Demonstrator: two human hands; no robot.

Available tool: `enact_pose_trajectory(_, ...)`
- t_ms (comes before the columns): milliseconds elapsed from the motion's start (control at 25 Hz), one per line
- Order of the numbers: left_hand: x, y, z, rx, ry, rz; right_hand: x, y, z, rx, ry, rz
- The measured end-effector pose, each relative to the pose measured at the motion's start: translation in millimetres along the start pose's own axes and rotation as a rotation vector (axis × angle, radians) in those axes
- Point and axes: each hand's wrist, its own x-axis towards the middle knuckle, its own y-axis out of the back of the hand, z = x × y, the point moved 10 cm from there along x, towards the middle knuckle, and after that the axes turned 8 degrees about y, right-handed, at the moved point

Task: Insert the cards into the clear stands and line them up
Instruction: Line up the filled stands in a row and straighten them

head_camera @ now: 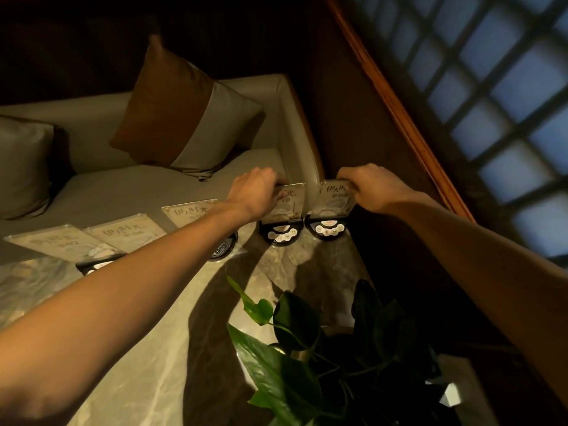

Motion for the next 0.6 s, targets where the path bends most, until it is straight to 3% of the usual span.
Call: enact_pose_trajectory(600, 11.4, 5.2, -12.9, -0.114, 0.043, -0.062, 13.9, -3.5, -6.7, 0.017, 0.017, 0.019)
